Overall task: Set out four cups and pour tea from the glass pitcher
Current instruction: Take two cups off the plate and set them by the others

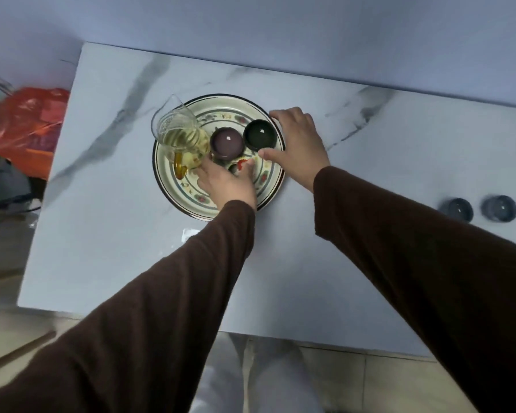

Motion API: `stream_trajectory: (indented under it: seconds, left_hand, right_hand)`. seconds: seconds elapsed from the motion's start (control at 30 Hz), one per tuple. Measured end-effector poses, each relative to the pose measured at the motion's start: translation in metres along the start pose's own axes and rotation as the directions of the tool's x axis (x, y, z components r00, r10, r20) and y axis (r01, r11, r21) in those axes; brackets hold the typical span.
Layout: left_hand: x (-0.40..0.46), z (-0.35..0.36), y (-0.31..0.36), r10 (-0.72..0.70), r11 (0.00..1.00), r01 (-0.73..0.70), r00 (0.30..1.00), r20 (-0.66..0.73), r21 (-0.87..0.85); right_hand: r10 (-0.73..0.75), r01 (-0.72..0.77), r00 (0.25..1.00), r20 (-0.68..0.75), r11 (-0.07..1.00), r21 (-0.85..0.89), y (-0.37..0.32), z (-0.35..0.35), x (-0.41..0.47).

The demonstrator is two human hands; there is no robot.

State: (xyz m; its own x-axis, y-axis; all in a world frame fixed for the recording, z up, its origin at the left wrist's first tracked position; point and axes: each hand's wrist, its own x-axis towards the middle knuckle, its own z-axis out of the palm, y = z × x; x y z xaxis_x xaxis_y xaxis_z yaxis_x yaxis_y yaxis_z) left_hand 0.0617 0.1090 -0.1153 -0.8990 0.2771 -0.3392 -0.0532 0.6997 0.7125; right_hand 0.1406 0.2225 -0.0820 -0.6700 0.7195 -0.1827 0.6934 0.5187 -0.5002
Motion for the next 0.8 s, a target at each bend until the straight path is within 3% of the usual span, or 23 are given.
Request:
stream_trajectory:
  seconds: [0.2, 0.33, 0.63, 0.8]
  left_hand:
    - [0.009, 0.022, 0.012, -0.121, 0.992, 0.114, 0.983, -0.14, -0.062]
    - [0.014, 0.027, 0.012, -0.152, 0.987, 0.142, 0.972, -0.179, -0.071]
    - [0.02, 0.037, 0.035, -0.35, 0.937, 0.34, 0.913, -0.209, -0.084]
    - [0.021, 0.044, 0.041, -0.375, 0.923, 0.385, 0.889, -0.261, -0.015]
  right_hand:
    - [-0.132, 0.146, 0.984, 0.123, 0.982, -0.121, 0.01, 0.013, 0.032]
    - [-0.182, 0.197, 0.975, 0.125, 0.974, -0.115, 0.015, 0.018, 0.04]
    - [-0.123, 0.122, 0.992, 0.024, 0.991, 0.064, 0.027, 0.01, 0.013]
    - [-0.088, 0.09, 0.996, -0.02, 0.988, 0.126, 0.034, 0.005, 0.002]
